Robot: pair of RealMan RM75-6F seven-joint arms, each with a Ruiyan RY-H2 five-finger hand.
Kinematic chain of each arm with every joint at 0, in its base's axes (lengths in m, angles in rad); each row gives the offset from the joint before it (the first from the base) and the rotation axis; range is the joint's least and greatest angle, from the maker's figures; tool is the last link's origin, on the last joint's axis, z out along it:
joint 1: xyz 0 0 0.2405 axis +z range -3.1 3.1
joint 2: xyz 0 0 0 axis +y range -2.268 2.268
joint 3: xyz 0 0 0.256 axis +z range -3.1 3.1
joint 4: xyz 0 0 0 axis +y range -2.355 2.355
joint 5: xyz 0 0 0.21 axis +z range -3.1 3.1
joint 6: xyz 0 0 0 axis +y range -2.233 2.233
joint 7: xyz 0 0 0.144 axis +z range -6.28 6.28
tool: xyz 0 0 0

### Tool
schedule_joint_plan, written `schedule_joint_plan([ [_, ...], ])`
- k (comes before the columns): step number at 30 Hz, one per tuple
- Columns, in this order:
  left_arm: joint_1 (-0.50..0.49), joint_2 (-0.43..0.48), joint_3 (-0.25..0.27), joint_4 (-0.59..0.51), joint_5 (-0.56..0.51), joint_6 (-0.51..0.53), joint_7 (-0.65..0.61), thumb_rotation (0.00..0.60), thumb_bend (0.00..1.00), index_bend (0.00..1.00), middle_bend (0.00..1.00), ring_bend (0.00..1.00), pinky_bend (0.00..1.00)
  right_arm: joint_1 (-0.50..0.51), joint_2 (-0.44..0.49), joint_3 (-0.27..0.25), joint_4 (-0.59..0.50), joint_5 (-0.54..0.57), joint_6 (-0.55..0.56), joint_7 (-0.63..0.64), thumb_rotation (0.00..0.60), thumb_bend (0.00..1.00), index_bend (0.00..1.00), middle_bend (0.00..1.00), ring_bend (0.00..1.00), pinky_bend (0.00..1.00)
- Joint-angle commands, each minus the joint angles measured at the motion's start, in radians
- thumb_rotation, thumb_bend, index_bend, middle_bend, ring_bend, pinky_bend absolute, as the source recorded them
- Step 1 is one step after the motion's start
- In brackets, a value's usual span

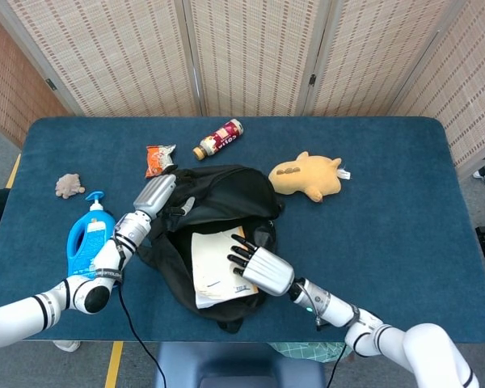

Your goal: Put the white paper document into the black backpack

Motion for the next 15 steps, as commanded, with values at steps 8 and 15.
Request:
schedule_joint_plan([
  [8, -0.007, 0.006, 0.003, 0.003, -0.017, -0.007, 0.011, 0.6, 0.57, 0.57, 0.27, 0.2, 0.0, 0.089, -0.134, 0.007, 0.215, 0.059, -0.056, -0.018, 0.6, 0.46, 0.77, 0.42, 0.29, 0.15],
  [15, -0.009, 0.009, 0.004, 0.003, -0.022, -0.008, 0.012, 0.6, 0.57, 0.57, 0.27, 0.2, 0.0, 0.14, -0.194, 0.007, 0.325, 0.098, -0.098, -0.045, 0.6, 0.46, 0.77, 0.42, 0.3, 0.15],
])
